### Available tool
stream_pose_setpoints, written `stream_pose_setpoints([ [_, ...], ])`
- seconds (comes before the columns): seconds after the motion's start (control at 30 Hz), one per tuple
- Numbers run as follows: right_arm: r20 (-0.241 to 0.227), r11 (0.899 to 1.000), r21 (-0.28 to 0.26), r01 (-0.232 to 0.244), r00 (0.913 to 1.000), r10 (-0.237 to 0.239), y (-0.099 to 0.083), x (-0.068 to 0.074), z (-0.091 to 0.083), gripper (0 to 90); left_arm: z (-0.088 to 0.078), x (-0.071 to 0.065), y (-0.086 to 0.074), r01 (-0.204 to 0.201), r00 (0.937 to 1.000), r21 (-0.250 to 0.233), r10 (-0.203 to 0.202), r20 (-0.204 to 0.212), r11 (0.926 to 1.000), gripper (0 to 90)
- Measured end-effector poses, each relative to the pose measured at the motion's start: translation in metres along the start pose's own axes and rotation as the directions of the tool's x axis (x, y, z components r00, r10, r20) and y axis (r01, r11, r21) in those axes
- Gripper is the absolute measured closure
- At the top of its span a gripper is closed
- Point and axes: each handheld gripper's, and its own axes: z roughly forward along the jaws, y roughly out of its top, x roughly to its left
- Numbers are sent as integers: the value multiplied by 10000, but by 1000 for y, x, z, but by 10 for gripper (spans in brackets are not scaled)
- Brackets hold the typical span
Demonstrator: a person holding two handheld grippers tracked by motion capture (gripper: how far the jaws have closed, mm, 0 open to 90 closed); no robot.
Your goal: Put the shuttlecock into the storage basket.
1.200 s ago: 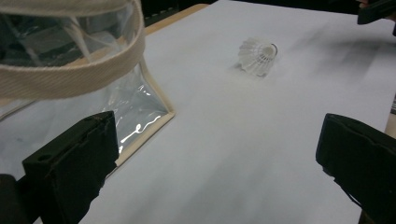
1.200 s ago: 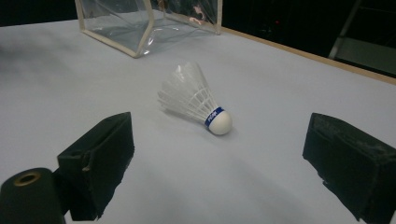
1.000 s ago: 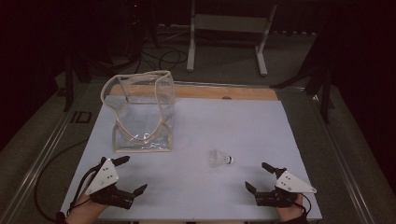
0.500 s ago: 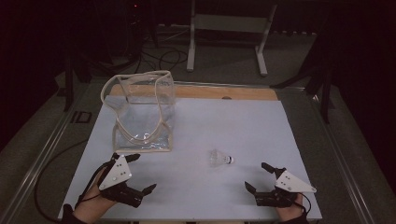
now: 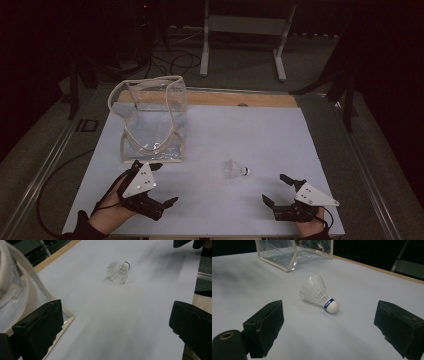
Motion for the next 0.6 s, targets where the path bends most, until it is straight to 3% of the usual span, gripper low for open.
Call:
stream_pose_setpoints([
  [0.6,-53,10000,-19,50,10000,-50,0,0,0,88,25,-2,28,-179,9976,512,145,671,9985,3],
])
